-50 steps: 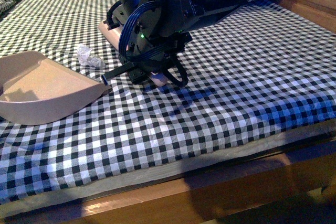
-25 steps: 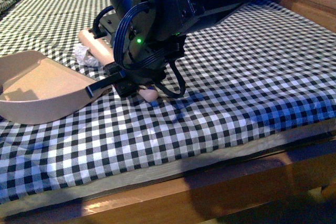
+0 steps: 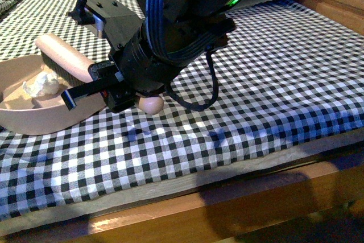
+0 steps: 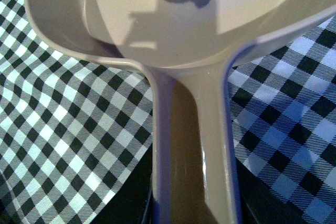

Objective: Clean up trash

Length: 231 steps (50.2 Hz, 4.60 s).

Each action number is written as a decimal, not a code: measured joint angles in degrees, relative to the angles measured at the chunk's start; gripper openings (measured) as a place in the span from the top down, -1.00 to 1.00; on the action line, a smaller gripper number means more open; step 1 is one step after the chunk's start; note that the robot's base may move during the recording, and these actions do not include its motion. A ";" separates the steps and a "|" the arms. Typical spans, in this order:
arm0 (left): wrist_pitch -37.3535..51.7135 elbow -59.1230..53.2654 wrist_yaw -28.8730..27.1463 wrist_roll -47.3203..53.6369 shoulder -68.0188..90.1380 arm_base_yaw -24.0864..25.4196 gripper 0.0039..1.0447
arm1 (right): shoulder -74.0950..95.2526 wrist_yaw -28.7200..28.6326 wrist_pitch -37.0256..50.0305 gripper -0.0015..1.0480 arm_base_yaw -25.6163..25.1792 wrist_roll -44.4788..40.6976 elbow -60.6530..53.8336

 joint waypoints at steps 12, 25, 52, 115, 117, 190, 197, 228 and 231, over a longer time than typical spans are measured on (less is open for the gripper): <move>0.00 0.02 0.00 0.00 0.00 0.00 0.51 | -1.03 1.57 1.33 0.62 -1.73 0.04 -0.70; 0.00 0.00 0.00 0.00 0.00 0.00 0.51 | 1.01 10.43 2.93 0.62 -5.99 1.53 1.92; 0.00 0.00 0.00 0.00 0.00 0.00 0.51 | 2.58 14.60 7.41 0.62 -16.90 4.44 3.23; 12.96 3.41 -7.74 -22.32 -2.27 -2.49 0.51 | -18.23 3.78 10.80 0.62 -25.40 9.97 -8.85; 14.56 3.80 -10.29 -23.34 -3.02 -2.56 0.51 | -19.41 4.13 10.80 0.62 -25.66 10.56 -9.16; -13.16 -2.78 -27.08 -44.04 -63.67 -9.42 0.51 | -79.41 -9.66 -5.57 0.62 -43.25 24.57 -30.29; -13.57 -3.04 -27.12 -44.87 -64.22 -9.42 0.51 | -79.93 -9.97 -5.88 0.62 -43.50 24.74 -30.62; -13.60 -3.08 -25.03 -47.91 -64.22 -8.37 0.51 | -80.65 -8.66 -6.84 0.62 -42.60 23.85 -31.87; -13.60 -3.10 -25.03 -48.00 -64.22 -8.31 0.51 | -80.65 -8.66 -6.84 0.62 -42.58 23.85 -31.87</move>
